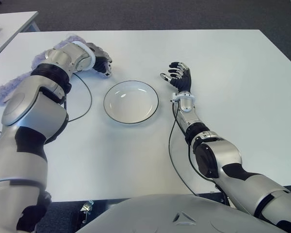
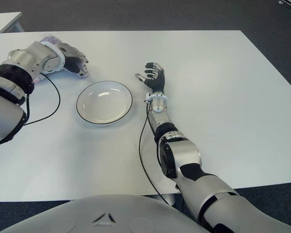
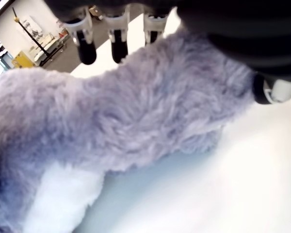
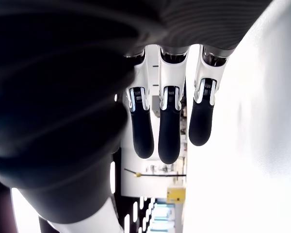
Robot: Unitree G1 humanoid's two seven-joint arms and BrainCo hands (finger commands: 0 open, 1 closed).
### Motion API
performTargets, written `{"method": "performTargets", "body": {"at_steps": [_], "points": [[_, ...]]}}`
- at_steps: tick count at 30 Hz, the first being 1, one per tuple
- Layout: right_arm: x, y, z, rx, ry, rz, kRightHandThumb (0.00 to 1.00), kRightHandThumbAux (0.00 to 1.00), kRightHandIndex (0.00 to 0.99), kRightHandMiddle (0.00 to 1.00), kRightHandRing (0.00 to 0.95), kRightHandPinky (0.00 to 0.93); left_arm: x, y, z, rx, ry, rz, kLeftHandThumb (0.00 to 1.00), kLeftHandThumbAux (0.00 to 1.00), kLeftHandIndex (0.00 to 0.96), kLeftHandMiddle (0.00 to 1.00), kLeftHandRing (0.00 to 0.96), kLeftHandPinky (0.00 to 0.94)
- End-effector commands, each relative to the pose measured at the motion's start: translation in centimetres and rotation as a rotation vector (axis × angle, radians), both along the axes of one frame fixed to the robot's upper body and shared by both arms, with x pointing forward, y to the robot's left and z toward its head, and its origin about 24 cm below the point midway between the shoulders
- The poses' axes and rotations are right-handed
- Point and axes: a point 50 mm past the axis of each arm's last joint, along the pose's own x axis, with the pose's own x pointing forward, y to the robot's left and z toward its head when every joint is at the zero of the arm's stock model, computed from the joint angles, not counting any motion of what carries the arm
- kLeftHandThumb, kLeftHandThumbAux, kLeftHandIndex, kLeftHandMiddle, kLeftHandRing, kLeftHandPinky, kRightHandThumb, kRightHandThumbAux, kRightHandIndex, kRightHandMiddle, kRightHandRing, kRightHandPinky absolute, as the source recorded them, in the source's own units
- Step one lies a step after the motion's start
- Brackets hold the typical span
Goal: Put the doll into the plate.
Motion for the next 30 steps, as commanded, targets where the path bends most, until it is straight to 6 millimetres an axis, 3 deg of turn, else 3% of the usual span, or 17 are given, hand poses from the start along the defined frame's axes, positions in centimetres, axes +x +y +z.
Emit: {"method": "performTargets", "body": {"at_steps": [1,14,30], "points": [[-7.08,1.30,-9.68,0.042,0.411,-0.008,0.102,0.957,0.319,0.344,0.371,0.344,-0.26,0.71,-0.47,0.067,0.020,0.015,0.389,0.196,0.000,0.000,0.000,0.000],[-7.07,1.31,-9.70,0.036,0.414,-0.003,0.084,0.966,0.332,0.352,0.374,0.337,-0.32,0.73,-0.35,0.128,0.004,-0.010,0.282,0.189,0.000,0.000,0.000,0.000],[-7.02,1.37,-9.77,0.037,0.434,-0.010,0.047,0.949,0.320,0.344,0.363,0.315,-0.51,0.96,-0.25,0.133,0.014,-0.005,0.300,0.197,0.000,0.000,0.000,0.000]]}}
